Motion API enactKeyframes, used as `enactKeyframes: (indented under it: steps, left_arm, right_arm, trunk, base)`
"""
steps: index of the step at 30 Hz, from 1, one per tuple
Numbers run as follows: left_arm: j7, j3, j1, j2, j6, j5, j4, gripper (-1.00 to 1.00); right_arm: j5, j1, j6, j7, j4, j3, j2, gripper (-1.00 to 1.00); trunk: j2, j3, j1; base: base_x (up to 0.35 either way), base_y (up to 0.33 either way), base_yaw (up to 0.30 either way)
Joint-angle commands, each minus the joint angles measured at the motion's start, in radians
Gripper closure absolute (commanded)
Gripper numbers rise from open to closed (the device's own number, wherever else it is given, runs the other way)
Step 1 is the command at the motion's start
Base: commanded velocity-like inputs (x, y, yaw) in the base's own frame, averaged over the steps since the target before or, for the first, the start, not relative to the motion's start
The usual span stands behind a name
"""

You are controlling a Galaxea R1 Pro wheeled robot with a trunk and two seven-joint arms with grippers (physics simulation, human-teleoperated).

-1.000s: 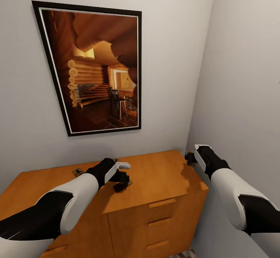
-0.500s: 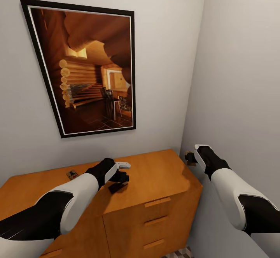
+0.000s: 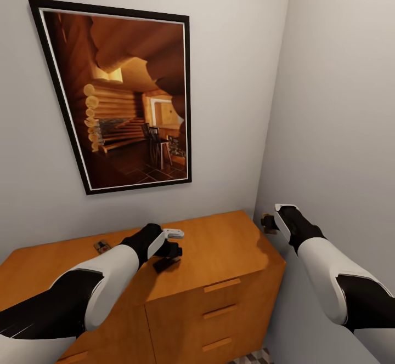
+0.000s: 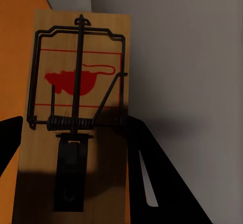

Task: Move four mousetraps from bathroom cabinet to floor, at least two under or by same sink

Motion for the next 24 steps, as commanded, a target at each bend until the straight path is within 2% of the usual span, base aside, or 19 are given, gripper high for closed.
enactKeyframes:
  steps: [1, 6, 24]
  left_arm:
    - [0.001, -0.007, -0.001, 0.000, 0.005, 0.004, 0.002, -1.00]
    - [0.001, -0.008, -0.001, 0.000, 0.005, 0.001, 0.049, -1.00]
    - [0.001, -0.008, -0.001, 0.000, 0.002, -0.001, 0.055, -1.00]
  right_arm:
    - [0.000, -0.001, 0.004, -0.002, -0.001, -0.005, 0.001, 1.00]
    - [0.000, -0.001, 0.004, -0.002, -0.001, -0.005, 0.002, 1.00]
    - [0.000, -0.001, 0.003, -0.003, -0.001, -0.005, -0.001, 1.00]
  trunk:
    - [-0.001, -0.002, 0.000]
    - [-0.001, -0.002, 0.000]
    - [-0.001, -0.002, 0.000]
  base:
    - [0.000, 0.000, 0.000]
    - [0.000, 0.000, 0.000]
    - [0.000, 0.000, 0.000]
